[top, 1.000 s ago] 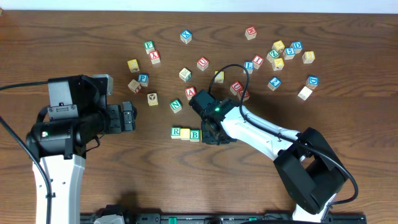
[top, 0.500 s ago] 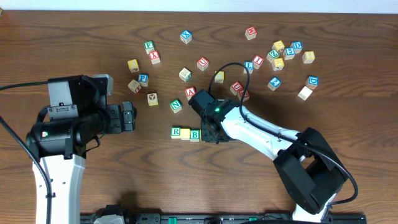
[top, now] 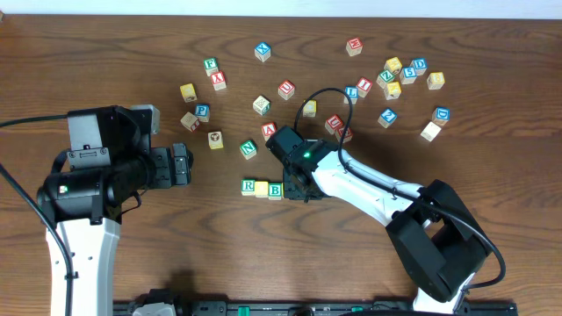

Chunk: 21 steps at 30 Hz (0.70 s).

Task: Spell out ROBOT
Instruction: 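Lower the T block beside the O block and align it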

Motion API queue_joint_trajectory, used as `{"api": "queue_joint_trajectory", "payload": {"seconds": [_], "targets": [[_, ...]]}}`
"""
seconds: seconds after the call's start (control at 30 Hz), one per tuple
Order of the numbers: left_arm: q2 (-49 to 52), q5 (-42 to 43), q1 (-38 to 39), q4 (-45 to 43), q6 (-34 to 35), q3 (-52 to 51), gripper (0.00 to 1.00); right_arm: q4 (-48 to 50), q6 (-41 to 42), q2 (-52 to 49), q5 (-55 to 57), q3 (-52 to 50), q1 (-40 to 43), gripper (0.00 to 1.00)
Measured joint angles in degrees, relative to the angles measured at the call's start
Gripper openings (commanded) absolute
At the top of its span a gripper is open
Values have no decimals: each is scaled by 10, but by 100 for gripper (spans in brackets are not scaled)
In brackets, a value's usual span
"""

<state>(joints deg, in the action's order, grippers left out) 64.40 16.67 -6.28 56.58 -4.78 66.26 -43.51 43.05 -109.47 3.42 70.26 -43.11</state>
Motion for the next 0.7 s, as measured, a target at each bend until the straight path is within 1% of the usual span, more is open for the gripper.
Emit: {"api": "queue_joint_trajectory", "payload": {"seconds": [0.7], "targets": [[0, 0, 0, 0, 0, 0, 96, -1, 0, 0, 14, -2, -9, 4]]}}
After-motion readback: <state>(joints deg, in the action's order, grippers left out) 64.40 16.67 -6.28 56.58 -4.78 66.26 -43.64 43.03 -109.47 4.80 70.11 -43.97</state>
